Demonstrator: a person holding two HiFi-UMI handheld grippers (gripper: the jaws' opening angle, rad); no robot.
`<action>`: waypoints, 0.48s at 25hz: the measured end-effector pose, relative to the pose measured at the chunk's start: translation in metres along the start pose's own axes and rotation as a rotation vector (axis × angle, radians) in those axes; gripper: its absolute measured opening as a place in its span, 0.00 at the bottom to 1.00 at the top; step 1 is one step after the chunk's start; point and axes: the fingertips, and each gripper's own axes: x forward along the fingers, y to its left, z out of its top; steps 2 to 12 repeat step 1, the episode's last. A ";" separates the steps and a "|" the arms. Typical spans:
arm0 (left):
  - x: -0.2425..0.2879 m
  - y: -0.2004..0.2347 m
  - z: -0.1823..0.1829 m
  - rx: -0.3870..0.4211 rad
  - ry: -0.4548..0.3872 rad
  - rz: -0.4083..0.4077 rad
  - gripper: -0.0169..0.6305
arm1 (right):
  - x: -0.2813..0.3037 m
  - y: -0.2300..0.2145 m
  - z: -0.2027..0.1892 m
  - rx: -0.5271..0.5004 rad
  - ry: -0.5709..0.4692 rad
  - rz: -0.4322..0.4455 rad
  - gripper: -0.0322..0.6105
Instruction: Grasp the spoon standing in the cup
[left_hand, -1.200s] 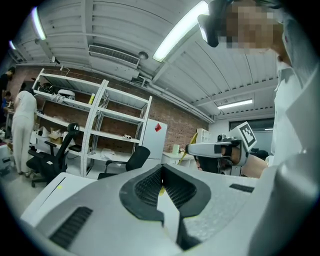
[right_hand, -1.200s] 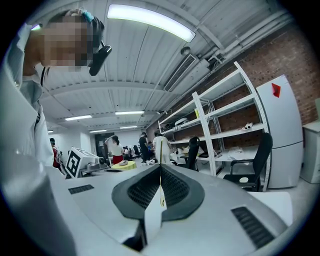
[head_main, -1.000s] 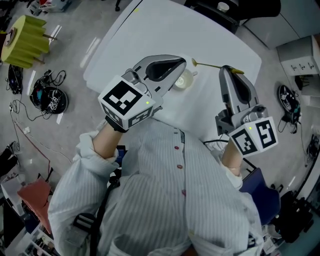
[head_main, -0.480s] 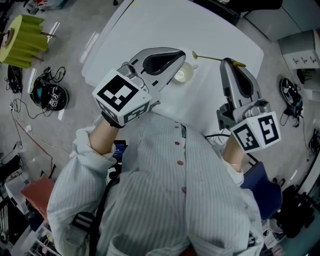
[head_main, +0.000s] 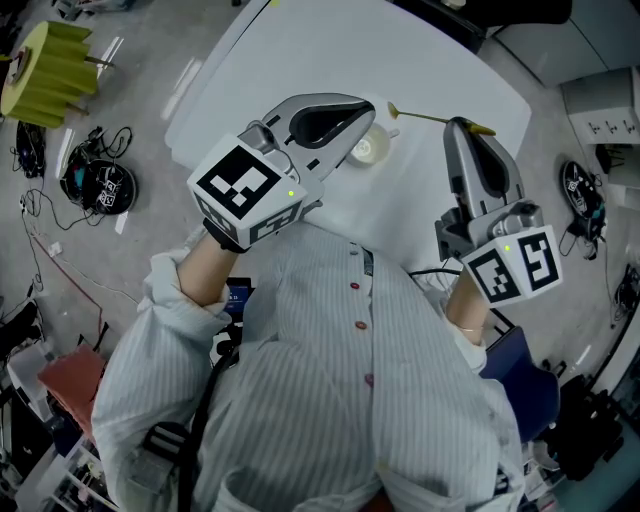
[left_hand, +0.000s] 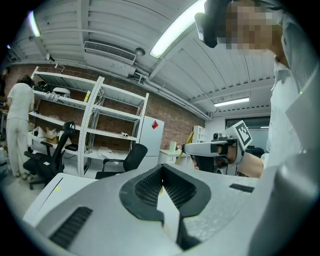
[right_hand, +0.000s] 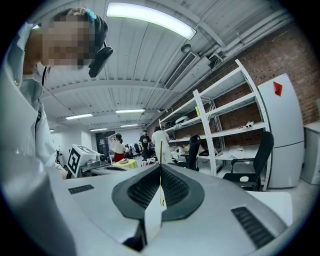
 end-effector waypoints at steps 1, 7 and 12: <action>0.000 0.000 0.000 0.000 0.002 0.000 0.04 | 0.000 0.000 0.000 0.000 0.000 0.001 0.07; 0.000 0.000 0.000 0.000 0.002 0.000 0.04 | 0.000 0.000 0.000 0.000 0.000 0.001 0.07; 0.000 0.000 0.000 0.000 0.002 0.000 0.04 | 0.000 0.000 0.000 0.000 0.000 0.001 0.07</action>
